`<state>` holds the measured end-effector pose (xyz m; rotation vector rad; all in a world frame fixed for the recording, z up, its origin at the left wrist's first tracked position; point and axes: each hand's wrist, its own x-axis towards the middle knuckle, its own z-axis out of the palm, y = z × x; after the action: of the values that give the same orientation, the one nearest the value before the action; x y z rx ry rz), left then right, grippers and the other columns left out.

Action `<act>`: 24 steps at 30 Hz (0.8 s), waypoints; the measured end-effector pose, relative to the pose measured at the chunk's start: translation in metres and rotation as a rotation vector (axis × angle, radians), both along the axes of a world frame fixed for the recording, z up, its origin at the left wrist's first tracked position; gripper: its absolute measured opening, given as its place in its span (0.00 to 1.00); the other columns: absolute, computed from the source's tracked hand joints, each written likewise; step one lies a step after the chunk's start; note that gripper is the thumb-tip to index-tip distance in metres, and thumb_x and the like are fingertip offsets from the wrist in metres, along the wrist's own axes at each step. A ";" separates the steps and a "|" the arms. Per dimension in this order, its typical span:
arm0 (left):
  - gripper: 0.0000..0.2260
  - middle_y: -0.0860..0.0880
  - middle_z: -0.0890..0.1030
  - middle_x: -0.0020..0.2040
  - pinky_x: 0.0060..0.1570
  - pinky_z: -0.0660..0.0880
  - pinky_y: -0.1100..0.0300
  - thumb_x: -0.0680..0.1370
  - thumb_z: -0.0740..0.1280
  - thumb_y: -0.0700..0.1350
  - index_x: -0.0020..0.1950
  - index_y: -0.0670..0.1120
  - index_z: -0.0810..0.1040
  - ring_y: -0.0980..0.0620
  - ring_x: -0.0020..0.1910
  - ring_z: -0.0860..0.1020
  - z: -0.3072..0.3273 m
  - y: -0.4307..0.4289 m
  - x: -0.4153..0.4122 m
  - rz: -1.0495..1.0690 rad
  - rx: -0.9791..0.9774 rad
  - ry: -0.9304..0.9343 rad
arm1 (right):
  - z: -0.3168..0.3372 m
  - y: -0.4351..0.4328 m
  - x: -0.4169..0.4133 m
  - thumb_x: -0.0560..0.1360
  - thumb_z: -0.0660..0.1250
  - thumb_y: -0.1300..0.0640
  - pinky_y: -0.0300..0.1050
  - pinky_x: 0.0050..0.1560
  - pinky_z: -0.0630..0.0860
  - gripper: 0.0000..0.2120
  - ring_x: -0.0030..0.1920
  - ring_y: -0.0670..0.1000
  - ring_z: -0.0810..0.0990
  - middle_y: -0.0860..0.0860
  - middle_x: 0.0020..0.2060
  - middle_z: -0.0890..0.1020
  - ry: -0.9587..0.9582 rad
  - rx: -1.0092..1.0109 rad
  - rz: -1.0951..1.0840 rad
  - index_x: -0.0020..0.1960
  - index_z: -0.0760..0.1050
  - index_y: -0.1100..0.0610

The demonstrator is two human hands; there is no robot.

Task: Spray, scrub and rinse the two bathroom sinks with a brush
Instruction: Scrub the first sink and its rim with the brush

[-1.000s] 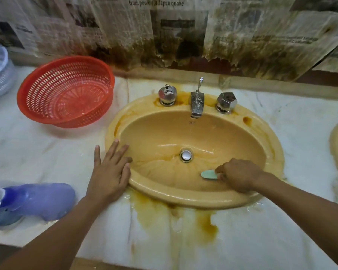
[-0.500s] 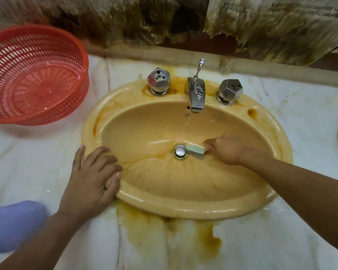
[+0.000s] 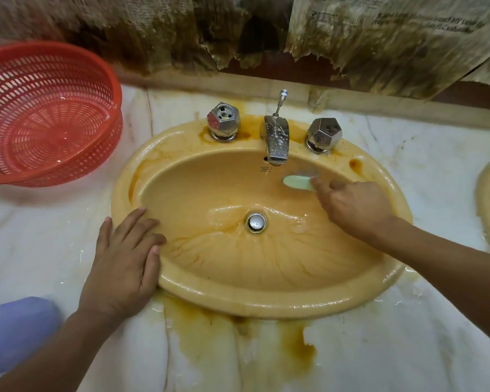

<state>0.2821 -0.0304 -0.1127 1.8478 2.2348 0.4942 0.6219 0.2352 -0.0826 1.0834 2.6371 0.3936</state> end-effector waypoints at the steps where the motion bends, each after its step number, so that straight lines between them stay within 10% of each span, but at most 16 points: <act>1: 0.18 0.49 0.79 0.62 0.75 0.54 0.33 0.81 0.52 0.48 0.53 0.47 0.82 0.44 0.77 0.66 -0.001 0.000 -0.001 -0.006 -0.006 0.010 | -0.008 -0.006 -0.001 0.81 0.62 0.55 0.42 0.23 0.60 0.22 0.31 0.58 0.77 0.50 0.39 0.79 -0.075 -0.072 0.000 0.74 0.69 0.51; 7: 0.18 0.50 0.81 0.57 0.73 0.55 0.31 0.82 0.52 0.47 0.52 0.47 0.82 0.42 0.74 0.70 -0.003 -0.001 -0.001 -0.051 -0.013 0.088 | -0.016 -0.014 0.000 0.79 0.56 0.43 0.51 0.52 0.79 0.18 0.55 0.55 0.80 0.50 0.56 0.82 -0.087 -0.608 -0.198 0.65 0.77 0.38; 11: 0.19 0.51 0.82 0.54 0.72 0.53 0.28 0.82 0.52 0.49 0.51 0.47 0.83 0.41 0.71 0.73 -0.001 0.000 -0.002 -0.094 -0.014 0.141 | -0.017 -0.011 -0.021 0.84 0.54 0.46 0.48 0.39 0.72 0.17 0.49 0.60 0.82 0.55 0.50 0.81 -0.034 -0.346 -0.187 0.69 0.73 0.44; 16: 0.18 0.54 0.82 0.52 0.72 0.50 0.27 0.80 0.56 0.51 0.50 0.48 0.84 0.41 0.67 0.75 0.003 0.003 -0.001 -0.143 -0.004 0.148 | -0.020 -0.023 -0.025 0.79 0.59 0.46 0.50 0.52 0.78 0.15 0.56 0.58 0.80 0.52 0.56 0.82 -0.079 -0.668 -0.247 0.62 0.79 0.42; 21: 0.19 0.52 0.81 0.55 0.74 0.49 0.29 0.80 0.55 0.52 0.50 0.48 0.84 0.42 0.68 0.75 0.003 0.003 0.000 -0.124 -0.022 0.131 | -0.019 -0.005 -0.024 0.82 0.56 0.47 0.47 0.40 0.73 0.16 0.46 0.56 0.78 0.50 0.44 0.76 -0.039 -0.381 -0.241 0.63 0.78 0.44; 24: 0.19 0.49 0.81 0.56 0.74 0.46 0.28 0.80 0.54 0.51 0.50 0.48 0.84 0.42 0.68 0.74 0.003 0.002 0.001 -0.094 -0.022 0.126 | -0.033 -0.033 -0.024 0.81 0.59 0.45 0.50 0.51 0.77 0.14 0.55 0.58 0.80 0.52 0.54 0.82 0.007 -0.621 -0.212 0.63 0.78 0.43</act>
<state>0.2835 -0.0288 -0.1097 2.0140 2.2076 0.3449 0.5974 0.2022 -0.1154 1.1112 2.3501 -0.4459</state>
